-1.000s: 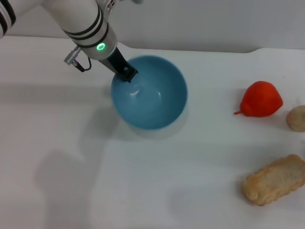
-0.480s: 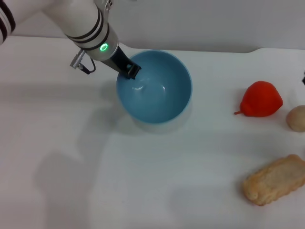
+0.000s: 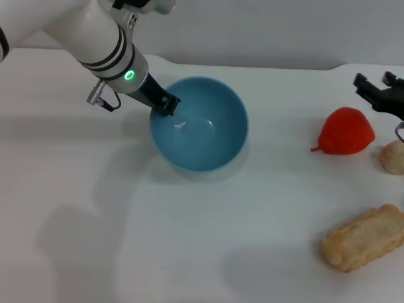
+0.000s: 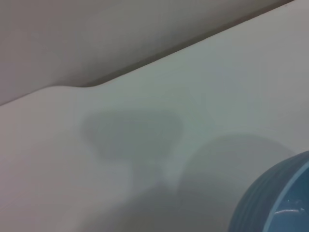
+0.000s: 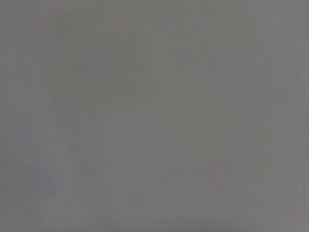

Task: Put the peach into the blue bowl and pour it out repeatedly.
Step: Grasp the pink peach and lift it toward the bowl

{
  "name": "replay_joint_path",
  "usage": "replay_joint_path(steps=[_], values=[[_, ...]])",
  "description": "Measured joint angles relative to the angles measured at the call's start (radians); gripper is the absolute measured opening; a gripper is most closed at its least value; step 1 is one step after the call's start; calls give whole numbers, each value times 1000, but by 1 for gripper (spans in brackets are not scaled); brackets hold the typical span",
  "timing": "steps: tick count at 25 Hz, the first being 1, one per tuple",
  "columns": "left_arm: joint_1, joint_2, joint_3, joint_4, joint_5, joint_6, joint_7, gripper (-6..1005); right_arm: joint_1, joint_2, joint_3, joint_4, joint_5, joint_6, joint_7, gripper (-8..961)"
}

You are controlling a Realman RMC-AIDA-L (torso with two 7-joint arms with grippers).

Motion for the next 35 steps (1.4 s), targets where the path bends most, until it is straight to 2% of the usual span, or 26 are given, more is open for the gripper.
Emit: replay_joint_path(steps=[2,3,5,6,7,8,10,12,15,18,23,32,35], values=[[4,0,4,-3,-5,-9,0,-2,55,-17,-58,-54,-108,39,172,707],[4,0,4,-3,-5,-9,0,-2,55,-17,-58,-54,-108,39,172,707],[5,0,5,-4,-6,-12,0,-2,98,-22,-158,-130,-178,33,368,707],[5,0,2,-11,-7,-16,0,-2,118,-17,-240,-197,-206,10,492,706],[5,0,1,-13,-7,-17,0,-2,133,-7,-316,-260,-227,-18,612,706],[5,0,0,-15,-7,-20,0,-2,137,20,-404,-360,-237,-60,723,706],[5,0,-2,-19,-9,-27,0,-2,115,93,-588,-602,-247,-133,921,706],[5,0,-3,-28,-13,-36,0,-2,72,131,-763,-814,-245,-181,1091,706],[6,0,-3,-38,-30,-45,0,-2,40,125,-916,-997,-265,-266,1300,706],[6,1,-1,-56,-35,-58,0,-2,35,125,-913,-1040,-322,-319,1380,705],[8,1,-3,-61,-44,-54,0,-2,40,121,-868,-1089,-505,-435,1522,705],[3,1,3,-61,-46,-46,1,-2,8,117,-721,-1217,-722,-731,1534,706],[2,1,5,-59,-46,-45,1,-2,-4,118,-714,-1221,-769,-752,1522,707]])
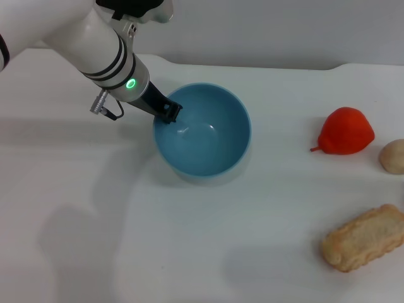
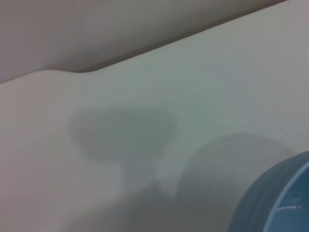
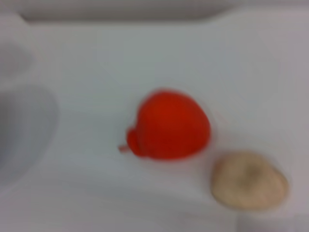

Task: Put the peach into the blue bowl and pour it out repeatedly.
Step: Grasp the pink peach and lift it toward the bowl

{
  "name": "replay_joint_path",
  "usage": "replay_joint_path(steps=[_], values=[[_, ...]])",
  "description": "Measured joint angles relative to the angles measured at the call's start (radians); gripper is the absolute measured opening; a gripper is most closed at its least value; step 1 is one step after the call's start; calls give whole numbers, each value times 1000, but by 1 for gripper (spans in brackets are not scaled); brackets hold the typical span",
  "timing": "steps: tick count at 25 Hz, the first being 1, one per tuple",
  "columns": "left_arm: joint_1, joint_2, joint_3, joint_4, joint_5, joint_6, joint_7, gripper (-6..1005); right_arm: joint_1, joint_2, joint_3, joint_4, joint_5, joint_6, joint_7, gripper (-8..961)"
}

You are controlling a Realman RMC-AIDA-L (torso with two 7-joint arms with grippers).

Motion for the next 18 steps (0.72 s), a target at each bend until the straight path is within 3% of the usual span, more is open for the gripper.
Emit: replay_joint_path(steps=[7,18], values=[[0,0,0,0,0,1,0,-1,-45,0,37,-11,-42,0,-21,708],[5,-3,2,-3,-2,-2,0,-1,-65,2,8,69,-46,83,-14,706]])
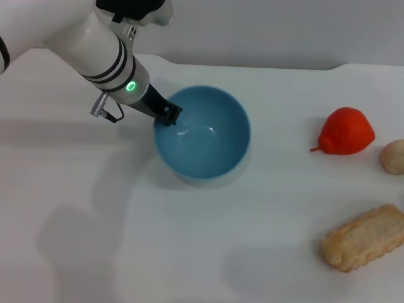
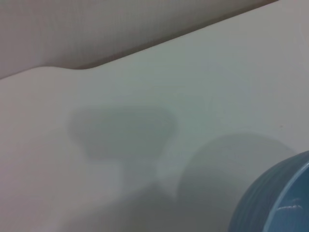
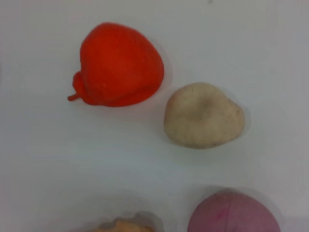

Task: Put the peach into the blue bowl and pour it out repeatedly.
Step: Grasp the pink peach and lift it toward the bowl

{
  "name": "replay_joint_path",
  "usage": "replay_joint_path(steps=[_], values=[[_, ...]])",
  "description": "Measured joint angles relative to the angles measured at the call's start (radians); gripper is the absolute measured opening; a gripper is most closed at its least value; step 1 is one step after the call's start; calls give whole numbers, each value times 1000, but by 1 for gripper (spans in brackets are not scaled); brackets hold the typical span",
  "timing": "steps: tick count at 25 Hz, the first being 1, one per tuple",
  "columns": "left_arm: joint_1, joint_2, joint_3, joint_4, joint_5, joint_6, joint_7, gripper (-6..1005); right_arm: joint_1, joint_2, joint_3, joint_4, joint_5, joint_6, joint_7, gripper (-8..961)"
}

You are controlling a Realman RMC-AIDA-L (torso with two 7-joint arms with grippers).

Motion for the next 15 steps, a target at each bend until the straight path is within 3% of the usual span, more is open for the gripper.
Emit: replay_joint_path(steps=[9,15], values=[[1,-1,0,-1,-1,2,0,-1,-7,-2,-13,63,-1,95,1,708],[-2,0,0,2,-2,5,0,-1,-12,-3,-44,88,-1,101,3,625]])
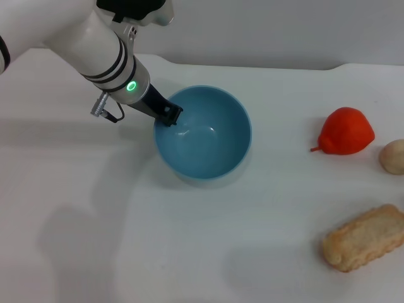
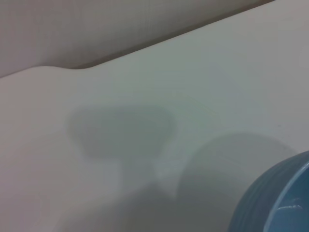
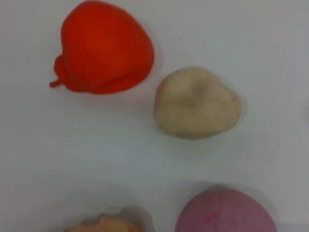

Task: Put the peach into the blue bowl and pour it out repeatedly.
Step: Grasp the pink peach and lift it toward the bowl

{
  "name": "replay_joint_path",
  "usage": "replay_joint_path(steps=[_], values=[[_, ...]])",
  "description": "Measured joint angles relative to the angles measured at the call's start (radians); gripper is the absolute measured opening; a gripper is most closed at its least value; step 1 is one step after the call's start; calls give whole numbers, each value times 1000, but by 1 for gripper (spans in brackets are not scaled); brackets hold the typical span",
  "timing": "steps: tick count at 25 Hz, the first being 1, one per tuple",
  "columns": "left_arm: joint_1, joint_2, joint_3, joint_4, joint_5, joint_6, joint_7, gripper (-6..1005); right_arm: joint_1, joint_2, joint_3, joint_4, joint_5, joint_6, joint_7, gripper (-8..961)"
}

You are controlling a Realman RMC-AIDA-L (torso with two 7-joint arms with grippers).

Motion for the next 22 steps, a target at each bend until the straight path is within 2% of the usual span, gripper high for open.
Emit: replay_joint_path(steps=[7,14,18,19,22], values=[[2,2,0,2,-1,1,0,-1,-6,-1,-40,9,0,15,-11,528],[-8,2,0,6,-1,0,0,-2,13,1,-57,-40,19,2,-13,254],[-17,1,0,8,-1,1,0,-2,39,0,-100,-74,114,-37,-21,148],[-20,0,0,8,-1,2,0,-2,55,-1,-134,-97,194,-69,-25,139],[-38,-3,0,11,-1,6,0,-2,73,-1,-176,-117,276,-92,-26,111]])
